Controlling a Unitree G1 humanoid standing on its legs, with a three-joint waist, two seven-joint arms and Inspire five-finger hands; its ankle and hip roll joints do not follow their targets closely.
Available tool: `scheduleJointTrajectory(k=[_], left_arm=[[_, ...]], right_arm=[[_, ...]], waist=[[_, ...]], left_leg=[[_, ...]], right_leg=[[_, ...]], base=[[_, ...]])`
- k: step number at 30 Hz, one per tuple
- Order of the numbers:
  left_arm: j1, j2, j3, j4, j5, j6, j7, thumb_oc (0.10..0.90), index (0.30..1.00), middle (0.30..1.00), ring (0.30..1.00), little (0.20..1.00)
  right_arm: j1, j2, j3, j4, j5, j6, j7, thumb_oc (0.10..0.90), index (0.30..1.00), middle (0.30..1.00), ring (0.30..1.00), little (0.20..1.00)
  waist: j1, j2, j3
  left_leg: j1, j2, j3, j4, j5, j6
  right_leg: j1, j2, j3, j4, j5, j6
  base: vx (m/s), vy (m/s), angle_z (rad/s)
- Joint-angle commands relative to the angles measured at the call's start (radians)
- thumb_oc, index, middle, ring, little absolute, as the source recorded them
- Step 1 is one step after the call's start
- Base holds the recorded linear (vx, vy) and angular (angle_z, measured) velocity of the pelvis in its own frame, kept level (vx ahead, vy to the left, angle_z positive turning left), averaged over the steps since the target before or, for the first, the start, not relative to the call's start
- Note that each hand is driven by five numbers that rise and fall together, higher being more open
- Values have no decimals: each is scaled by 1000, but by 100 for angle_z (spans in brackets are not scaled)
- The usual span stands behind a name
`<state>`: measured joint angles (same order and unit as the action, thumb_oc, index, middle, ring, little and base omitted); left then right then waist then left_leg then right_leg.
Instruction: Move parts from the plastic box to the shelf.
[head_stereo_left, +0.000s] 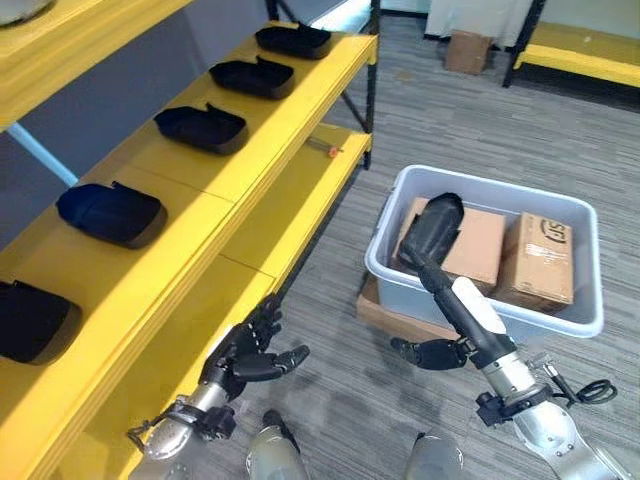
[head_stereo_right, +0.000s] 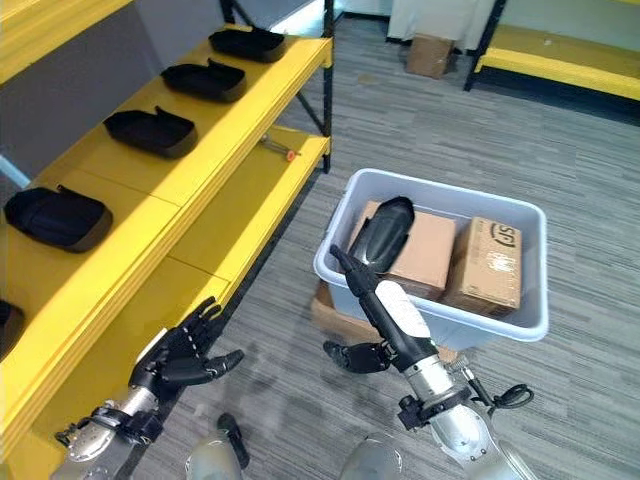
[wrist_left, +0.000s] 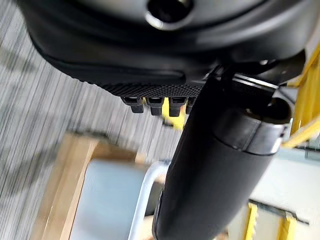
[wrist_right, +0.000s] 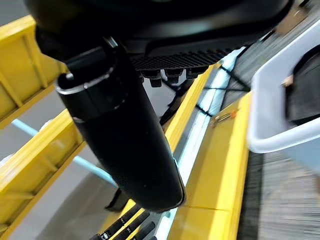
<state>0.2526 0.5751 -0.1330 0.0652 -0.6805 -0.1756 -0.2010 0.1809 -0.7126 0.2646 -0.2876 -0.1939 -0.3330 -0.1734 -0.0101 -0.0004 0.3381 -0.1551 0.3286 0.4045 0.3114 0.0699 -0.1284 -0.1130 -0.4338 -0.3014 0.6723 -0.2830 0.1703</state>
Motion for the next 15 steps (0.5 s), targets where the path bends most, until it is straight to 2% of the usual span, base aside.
scheduleJointTrajectory(k=[1,5,10,15], left_arm=[[6,9,12,-90,2,-140,-30,900,1000,1000,1000,1000],[7,7,5,-86,-22,-159,-27,900,1000,1000,1000,1000],[-10,8,-18,-67,-23,-215,-27,900,1000,1000,1000,1000],[-31,16,-35,-64,-24,-229,-30,900,1000,1000,1000,1000]], right_arm=[[-76,-22,-45,-96,16,-100,-43,900,1000,1000,1000,1000],[-105,-39,-34,-92,4,-93,-37,900,1000,1000,1000,1000],[-174,-69,-12,-107,-32,-90,-66,900,1000,1000,1000,1000],[-251,-90,2,-114,-49,-109,-73,900,1000,1000,1000,1000]], waist=[[6,34,-28],[15,40,-9],[32,41,28],[51,40,49]], left_leg=[[36,-20,15,-65,-64,32],[27,-29,10,-66,-70,38],[-23,-27,-6,-31,-83,42],[-64,-29,-24,17,-107,50]], right_leg=[[-16,159,-76,81,-162,-86],[-19,142,-72,63,-150,-81],[-51,122,-60,47,-124,-71],[-66,116,-53,51,-115,-67]], base=[[193,193,-3],[91,103,-7],[44,77,-15],[45,84,-7]])
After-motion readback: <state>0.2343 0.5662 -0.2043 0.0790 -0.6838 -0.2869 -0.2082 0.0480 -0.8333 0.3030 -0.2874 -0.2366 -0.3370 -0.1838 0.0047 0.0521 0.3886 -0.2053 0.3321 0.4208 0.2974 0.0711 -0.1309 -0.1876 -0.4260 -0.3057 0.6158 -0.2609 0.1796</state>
